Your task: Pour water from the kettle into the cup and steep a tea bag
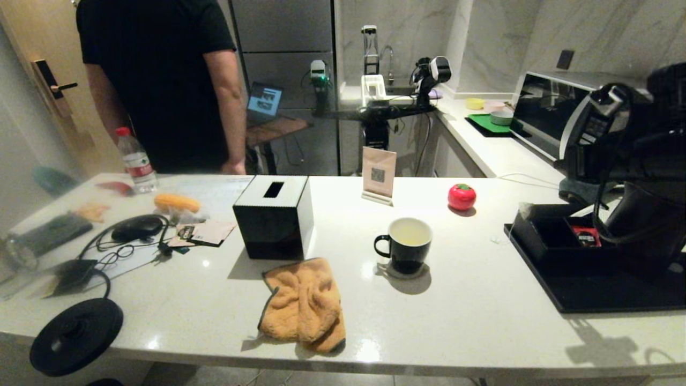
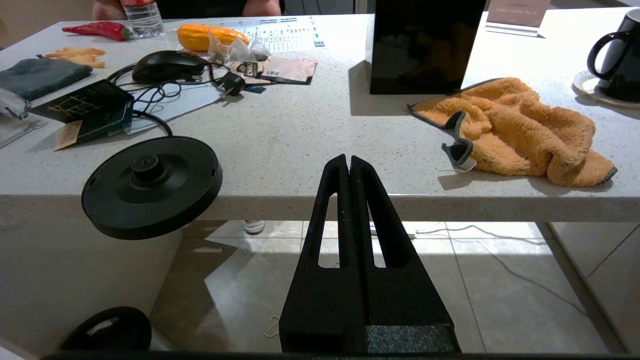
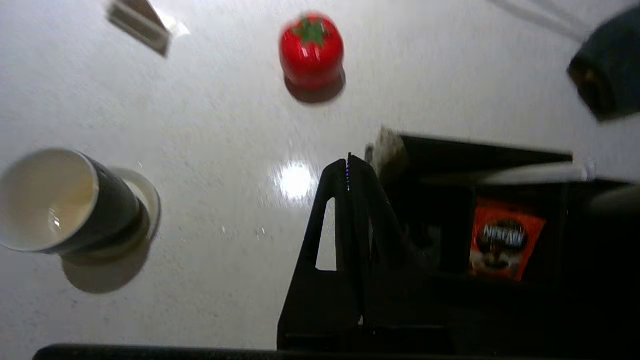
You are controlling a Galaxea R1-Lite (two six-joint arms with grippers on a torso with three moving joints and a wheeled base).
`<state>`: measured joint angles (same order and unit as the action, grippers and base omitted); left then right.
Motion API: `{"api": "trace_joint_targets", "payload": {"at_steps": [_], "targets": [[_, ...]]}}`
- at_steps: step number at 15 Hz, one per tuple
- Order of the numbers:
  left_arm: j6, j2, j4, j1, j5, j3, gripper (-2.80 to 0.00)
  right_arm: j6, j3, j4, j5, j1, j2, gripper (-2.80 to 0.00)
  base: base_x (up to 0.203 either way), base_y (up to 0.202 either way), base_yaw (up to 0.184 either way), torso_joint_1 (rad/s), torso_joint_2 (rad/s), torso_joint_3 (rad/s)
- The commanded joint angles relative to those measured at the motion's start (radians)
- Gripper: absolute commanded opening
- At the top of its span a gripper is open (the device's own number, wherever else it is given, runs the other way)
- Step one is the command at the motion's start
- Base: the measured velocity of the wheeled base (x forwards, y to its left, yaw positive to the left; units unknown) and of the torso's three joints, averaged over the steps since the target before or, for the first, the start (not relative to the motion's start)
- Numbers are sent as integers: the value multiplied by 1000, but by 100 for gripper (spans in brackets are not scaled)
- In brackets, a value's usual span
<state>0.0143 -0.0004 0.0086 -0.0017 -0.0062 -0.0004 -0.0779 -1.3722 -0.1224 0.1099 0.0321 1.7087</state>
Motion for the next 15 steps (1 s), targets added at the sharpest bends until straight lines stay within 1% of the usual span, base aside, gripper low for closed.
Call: {"api": "trace_joint_targets", "payload": {"at_steps": [1,4,7,9,10,12,14,15], "targets": [[1,0,-1,0,0,0,-280,0,-106,-152,-22,0,90,-280,0,0,0,0,0,0],[0,0,0,0,0,0,-280,21,-182,-208,-30,-3,157,-280,0,0,0,0,0,0],[1,0,0,0,0,0,-280,31,-240,-266,-101,-4,219,-280,0,0,0,0,0,0],[0,0,-1,0,0,0,-280,73,-305,-277,-111,-13,262,-280,0,0,0,0,0,0],[1,0,0,0,0,0,-280,79,-335,-289,-113,-14,280,0,0,0,0,0,0,0],[0,0,-1,0,0,0,-280,82,-385,-315,-118,-15,316,0,0,0,0,0,0,0],[0,0,-1,0,0,0,-280,81,-390,-316,-126,-15,333,0,0,0,0,0,0,0],[0,0,1,0,0,0,-280,81,-390,-316,-154,-15,339,0,0,0,0,0,0,0]]}}
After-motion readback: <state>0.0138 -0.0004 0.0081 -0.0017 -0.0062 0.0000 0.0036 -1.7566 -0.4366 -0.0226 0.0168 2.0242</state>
